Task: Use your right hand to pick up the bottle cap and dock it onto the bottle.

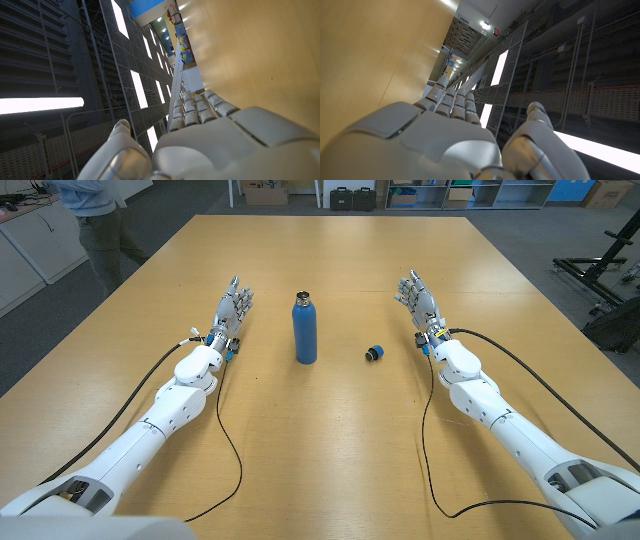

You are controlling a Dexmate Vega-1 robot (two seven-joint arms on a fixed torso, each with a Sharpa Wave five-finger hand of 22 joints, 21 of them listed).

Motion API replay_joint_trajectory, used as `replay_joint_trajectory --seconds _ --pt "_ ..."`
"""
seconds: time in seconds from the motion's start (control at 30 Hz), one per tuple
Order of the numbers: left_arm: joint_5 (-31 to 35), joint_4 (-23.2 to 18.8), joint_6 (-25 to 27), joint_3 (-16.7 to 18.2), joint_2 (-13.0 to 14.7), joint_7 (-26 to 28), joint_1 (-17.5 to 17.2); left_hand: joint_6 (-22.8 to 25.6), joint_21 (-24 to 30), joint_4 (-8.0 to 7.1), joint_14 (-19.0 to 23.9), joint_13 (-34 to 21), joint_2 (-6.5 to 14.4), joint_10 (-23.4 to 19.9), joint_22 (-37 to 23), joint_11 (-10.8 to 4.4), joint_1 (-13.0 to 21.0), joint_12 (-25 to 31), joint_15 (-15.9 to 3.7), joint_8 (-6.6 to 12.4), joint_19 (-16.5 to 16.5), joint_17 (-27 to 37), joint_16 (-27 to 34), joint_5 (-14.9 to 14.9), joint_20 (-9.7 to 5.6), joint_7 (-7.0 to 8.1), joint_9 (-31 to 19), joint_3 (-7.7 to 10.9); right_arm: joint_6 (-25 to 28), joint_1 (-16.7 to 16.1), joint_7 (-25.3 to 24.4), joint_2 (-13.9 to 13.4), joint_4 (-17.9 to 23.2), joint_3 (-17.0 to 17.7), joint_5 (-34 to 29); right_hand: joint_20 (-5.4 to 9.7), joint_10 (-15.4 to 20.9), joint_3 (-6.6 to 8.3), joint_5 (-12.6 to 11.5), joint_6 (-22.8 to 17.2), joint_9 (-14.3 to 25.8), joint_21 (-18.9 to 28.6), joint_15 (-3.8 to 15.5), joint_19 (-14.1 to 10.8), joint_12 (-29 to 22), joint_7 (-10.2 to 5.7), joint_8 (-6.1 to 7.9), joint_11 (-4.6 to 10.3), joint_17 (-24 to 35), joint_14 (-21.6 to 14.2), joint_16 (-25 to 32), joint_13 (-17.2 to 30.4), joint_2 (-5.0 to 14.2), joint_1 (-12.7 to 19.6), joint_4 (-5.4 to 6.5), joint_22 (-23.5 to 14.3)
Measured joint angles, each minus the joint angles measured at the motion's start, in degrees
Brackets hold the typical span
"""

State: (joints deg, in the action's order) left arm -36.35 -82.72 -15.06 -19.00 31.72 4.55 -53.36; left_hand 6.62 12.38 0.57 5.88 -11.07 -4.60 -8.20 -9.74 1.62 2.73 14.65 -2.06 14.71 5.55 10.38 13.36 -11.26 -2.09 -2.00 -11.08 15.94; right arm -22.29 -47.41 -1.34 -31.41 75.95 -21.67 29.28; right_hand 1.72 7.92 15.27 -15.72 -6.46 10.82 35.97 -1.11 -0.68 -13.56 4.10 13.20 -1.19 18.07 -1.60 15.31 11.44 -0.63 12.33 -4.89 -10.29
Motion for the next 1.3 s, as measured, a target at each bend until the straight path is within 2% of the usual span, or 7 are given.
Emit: replay_joint_trajectory --seconds 0.3,0.47,0.57,0.67,0.7,0.93,1.3 --pt "-0.24 1.70 -2.59 -0.14 -0.37 -2.49 0.73 1.02 0.00 0.00 0.47 0.01 0.34 -0.95 0.00 -0.18 0.26 0.00 -0.09 0.13 0.78 0.00 0.00 0.00 -0.15 0.23 0.00 0.00 -0.96 -0.02 -3.17 -2.78 2.26 -0.54 -7.24 0.33 3.73 0.81 0.30 -3.70 0.26 0.00 0.56 -2.55 -1.08 -1.04 1.00 1.67 -0.49 -2.49 0.90 0.03 0.75 1.84 -1.28 0.00" --pt "-0.60 2.73 -3.20 0.05 -0.32 -3.65 1.45 1.39 0.00 0.24 0.69 0.01 0.33 -1.16 0.01 0.03 0.26 0.00 0.13 0.36 0.77 0.01 0.00 0.00 -0.15 0.00 0.00 0.24 0.42 -0.02 -6.01 -4.87 4.66 -0.88 -12.87 0.33 4.29 0.95 0.30 -4.28 0.26 0.00 0.80 -2.55 -1.29 -1.67 1.00 2.23 -0.54 -2.85 0.90 0.17 0.97 2.97 -1.82 0.01" --pt "-0.69 3.16 -3.30 0.11 -0.30 -4.11 1.87 1.39 0.00 0.24 0.78 0.01 0.33 -1.25 -0.27 0.12 0.26 0.00 0.22 0.36 0.77 0.00 0.00 0.00 -0.15 0.00 0.01 0.24 1.52 -0.02 -7.29 -6.24 6.42 -1.03 -15.75 0.32 4.71 1.34 0.30 -3.83 0.26 -0.14 0.80 -2.55 -1.29 -2.92 0.99 2.64 -0.73 -2.85 0.89 0.17 1.25 3.72 -2.29 0.01" --pt "-0.43 3.25 -3.52 0.14 -0.30 -3.86 2.01 2.15 0.00 0.24 1.45 0.01 0.60 -1.82 -0.28 -0.19 0.53 0.23 0.00 0.48 0.77 0.01 -0.01 0.00 -0.15 0.12 0.01 0.24 2.47 -0.01 -8.27 -7.47 7.86 -1.11 -17.97 0.44 4.70 1.66 0.30 -3.81 0.26 -0.48 0.78 -3.08 -1.29 -3.29 0.72 2.64 -0.80 -2.88 0.89 0.17 1.39 4.46 -2.61 0.01" --pt "-0.15 3.16 -3.55 0.19 -0.29 -3.42 2.01 2.75 0.00 0.34 1.90 0.01 0.75 -2.48 -0.28 -0.30 0.68 0.44 -0.03 0.58 0.77 0.01 -0.01 0.00 -0.15 0.25 0.01 0.34 3.05 0.01 -8.76 -7.90 8.40 -1.13 -19.26 0.31 4.90 1.91 0.30 -3.99 0.26 -0.48 0.56 -3.18 -1.29 -4.23 0.72 2.89 -0.79 -3.09 0.90 0.17 1.64 5.15 -2.86 0.01" --pt "1.89 1.14 -3.69 0.48 0.29 -0.54 1.26 3.85 0.00 0.47 2.31 0.01 0.79 -2.99 -0.28 -0.39 0.72 0.44 -0.09 0.58 0.77 0.01 -0.01 0.00 -0.16 0.42 0.01 0.47 6.22 0.04 -10.93 -10.22 11.34 -1.30 -24.67 0.33 6.25 3.24 0.30 -6.43 0.25 -1.20 0.82 -3.16 -1.29 -7.12 1.09 5.48 -1.28 -3.47 0.90 0.17 2.06 8.32 -4.19 0.01" --pt "2.86 -0.21 -3.48 0.63 0.49 1.16 0.57 3.84 -0.31 0.71 2.52 0.01 1.01 -3.61 -0.27 -0.39 0.93 0.44 0.12 0.58 0.77 0.01 -0.01 0.00 -0.16 0.41 0.01 0.71 12.59 -0.52 -11.22 -14.89 16.85 -1.57 -31.07 -0.39 7.45 4.04 0.30 -8.09 0.25 -2.72 -0.22 -1.78 -1.29 -8.29 1.21 7.27 -1.57 -1.40 0.45 0.17 2.23 11.78 -4.99 0.02"
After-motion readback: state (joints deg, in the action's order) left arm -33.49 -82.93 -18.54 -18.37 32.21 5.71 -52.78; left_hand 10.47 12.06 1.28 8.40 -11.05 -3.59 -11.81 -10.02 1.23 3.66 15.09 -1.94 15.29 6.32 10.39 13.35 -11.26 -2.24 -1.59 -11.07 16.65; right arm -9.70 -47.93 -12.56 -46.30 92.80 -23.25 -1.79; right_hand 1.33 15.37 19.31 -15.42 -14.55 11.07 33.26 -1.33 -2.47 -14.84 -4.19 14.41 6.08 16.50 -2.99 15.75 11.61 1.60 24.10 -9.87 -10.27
